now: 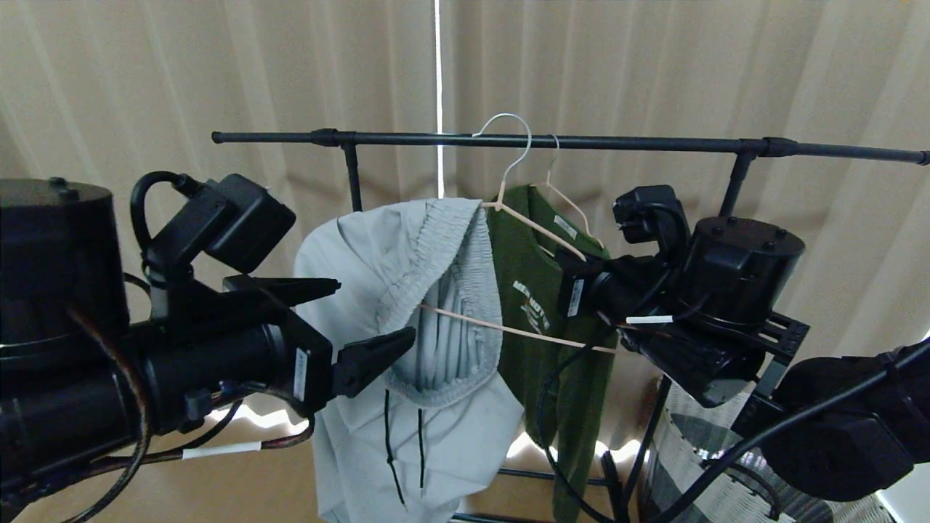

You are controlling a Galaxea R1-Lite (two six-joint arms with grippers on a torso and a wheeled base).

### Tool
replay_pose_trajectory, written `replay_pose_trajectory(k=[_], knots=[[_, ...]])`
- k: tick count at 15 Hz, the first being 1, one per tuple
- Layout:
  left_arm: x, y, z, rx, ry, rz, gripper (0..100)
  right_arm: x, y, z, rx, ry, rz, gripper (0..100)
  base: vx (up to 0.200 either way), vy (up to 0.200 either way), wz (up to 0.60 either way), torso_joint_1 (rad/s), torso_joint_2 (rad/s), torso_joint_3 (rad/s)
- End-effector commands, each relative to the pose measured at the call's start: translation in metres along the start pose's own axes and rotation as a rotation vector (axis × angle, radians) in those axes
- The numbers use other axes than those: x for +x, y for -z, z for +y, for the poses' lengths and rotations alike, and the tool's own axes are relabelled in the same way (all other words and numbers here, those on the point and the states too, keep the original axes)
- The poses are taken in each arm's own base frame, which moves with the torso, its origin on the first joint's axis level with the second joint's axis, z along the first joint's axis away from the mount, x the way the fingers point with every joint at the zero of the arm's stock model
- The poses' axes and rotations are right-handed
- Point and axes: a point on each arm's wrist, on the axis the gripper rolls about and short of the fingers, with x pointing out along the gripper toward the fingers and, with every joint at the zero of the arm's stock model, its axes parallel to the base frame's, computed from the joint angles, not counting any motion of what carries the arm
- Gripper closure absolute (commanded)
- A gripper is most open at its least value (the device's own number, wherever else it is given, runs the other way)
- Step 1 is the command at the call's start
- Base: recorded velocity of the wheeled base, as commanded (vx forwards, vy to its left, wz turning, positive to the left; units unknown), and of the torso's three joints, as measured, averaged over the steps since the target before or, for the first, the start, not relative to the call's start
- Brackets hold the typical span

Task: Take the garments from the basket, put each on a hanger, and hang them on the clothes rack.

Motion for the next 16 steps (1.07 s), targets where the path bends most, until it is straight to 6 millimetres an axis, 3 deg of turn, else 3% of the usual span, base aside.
replay_pose_trajectory(k=[1, 6, 11, 16], knots=[[-0.020, -0.004, 0.001, 0.027, 0.001, -0.060, 0, -0.011, -0.004, -0.011, -0.011, 0.002, -0.012, 100, 0.000, 0.000, 0.00, 0.000, 0.00, 0.000], [-0.021, -0.024, 0.007, 0.277, -0.053, -0.177, 0, -0.043, -0.005, -0.023, -0.071, -0.082, 0.014, 100, 0.000, 0.000, 0.00, 0.000, 0.00, 0.000], [0.012, -0.011, 0.008, 0.493, 0.030, -0.101, 0, -0.048, -0.001, -0.023, -0.079, -0.104, 0.032, 100, 0.000, 0.000, 0.00, 0.000, 0.00, 0.000], [0.051, -0.022, 0.017, 0.513, 0.013, -0.084, 0, -0.050, 0.001, -0.014, -0.091, -0.163, 0.036, 100, 0.000, 0.000, 0.00, 0.000, 0.00, 0.000]])
